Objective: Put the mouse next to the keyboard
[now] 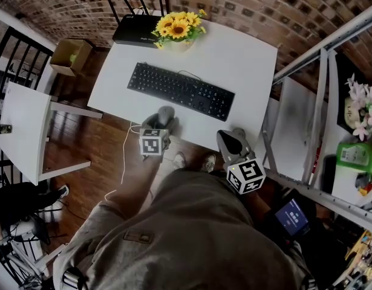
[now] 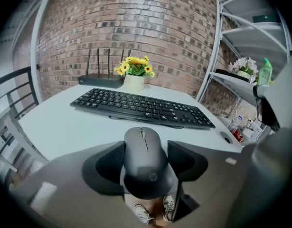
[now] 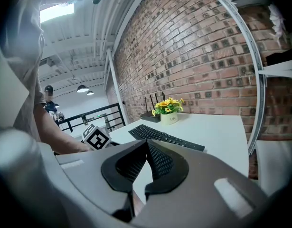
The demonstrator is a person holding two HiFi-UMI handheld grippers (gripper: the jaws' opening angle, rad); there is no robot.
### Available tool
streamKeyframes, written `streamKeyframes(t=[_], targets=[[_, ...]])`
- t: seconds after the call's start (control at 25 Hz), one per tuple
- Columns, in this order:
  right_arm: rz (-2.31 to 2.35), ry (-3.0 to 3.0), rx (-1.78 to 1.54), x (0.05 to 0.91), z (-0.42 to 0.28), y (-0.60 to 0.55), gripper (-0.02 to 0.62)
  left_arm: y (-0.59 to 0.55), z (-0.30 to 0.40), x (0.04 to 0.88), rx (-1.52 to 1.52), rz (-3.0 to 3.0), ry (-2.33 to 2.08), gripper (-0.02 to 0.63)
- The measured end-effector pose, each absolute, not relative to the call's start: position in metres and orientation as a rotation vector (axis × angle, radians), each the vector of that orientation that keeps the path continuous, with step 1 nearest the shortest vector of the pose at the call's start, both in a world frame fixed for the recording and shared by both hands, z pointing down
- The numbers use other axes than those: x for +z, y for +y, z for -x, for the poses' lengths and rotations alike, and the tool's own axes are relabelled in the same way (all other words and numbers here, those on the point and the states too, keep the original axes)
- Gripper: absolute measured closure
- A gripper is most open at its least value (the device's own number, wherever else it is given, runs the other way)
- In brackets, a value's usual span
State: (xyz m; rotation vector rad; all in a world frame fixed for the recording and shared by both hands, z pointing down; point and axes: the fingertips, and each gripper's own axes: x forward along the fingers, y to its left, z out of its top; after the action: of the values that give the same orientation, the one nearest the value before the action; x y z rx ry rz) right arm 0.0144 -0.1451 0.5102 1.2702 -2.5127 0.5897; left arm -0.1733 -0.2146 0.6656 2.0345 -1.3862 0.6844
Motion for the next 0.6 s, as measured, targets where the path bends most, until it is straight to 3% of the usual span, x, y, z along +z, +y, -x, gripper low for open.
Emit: streamKeyframes(t=[0.04, 0.12, 0.2, 0.6], targets=[[-1.273, -2.513, 0.589, 0.51, -0.015, -0.145, 0.581, -0.215, 0.172, 0.66, 0.675, -2.05, -1.392, 0.334], [-1.285, -2.512, 0.588, 0.509, -0.017, -0.145, 0.581, -0.219, 0.166, 0.646, 0.647, -2.094, -1.401, 0.455], [-1.308, -2.506, 0.589, 0.509, -0.022, -0.146, 0.581, -0.222, 0.156, 0.637, 0.636, -2.131, -1.388, 0.498], [-1.375, -2.489, 0.612, 0.51, -0.041, -0.145, 0.581, -0.23, 0.147, 0.652, 0.738, -2.143, -1.363, 0.494]])
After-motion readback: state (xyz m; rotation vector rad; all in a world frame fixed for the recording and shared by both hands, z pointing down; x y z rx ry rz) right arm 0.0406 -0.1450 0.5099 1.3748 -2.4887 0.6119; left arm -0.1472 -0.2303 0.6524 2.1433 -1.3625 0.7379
